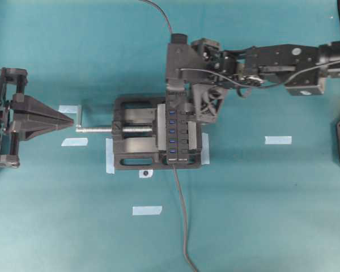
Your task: Insert the USB into the center port of the fixed hub
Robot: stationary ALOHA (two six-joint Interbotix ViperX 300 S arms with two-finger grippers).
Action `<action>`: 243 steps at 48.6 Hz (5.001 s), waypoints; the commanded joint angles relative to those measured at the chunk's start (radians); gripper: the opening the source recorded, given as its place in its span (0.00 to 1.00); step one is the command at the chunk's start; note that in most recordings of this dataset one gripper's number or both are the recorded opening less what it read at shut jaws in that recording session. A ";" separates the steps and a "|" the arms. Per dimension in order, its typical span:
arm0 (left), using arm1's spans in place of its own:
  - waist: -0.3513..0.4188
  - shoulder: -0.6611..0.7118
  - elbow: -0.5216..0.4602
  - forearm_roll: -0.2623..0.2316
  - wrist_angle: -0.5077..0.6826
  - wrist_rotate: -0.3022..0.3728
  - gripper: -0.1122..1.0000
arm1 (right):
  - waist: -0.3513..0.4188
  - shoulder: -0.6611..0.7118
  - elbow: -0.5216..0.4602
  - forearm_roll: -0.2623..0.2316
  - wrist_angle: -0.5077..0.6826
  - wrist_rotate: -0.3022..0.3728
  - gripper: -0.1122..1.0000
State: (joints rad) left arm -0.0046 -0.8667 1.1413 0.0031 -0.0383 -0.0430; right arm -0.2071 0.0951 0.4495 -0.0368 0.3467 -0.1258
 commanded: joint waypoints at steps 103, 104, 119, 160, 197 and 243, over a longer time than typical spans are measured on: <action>-0.002 -0.075 0.011 0.002 0.048 -0.011 0.10 | -0.003 -0.035 -0.080 0.018 0.103 0.005 0.19; -0.002 -0.077 0.011 0.002 0.046 -0.012 0.10 | -0.002 -0.038 -0.080 0.020 0.106 0.005 0.19; -0.002 -0.081 0.023 0.002 0.048 -0.035 0.10 | 0.006 -0.071 -0.083 0.069 0.118 0.006 0.19; -0.002 -0.083 0.020 0.002 0.048 -0.037 0.10 | 0.071 -0.074 -0.091 0.075 0.149 0.060 0.19; -0.002 -0.086 0.014 0.002 0.081 -0.049 0.10 | 0.095 -0.063 -0.037 0.077 0.100 0.081 0.19; -0.002 -0.086 0.015 0.002 0.083 -0.054 0.10 | 0.115 -0.005 -0.044 0.074 0.100 0.078 0.19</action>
State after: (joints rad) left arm -0.0061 -0.9572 1.1766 0.0031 0.0476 -0.0951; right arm -0.0951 0.1012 0.4218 0.0368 0.4510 -0.0552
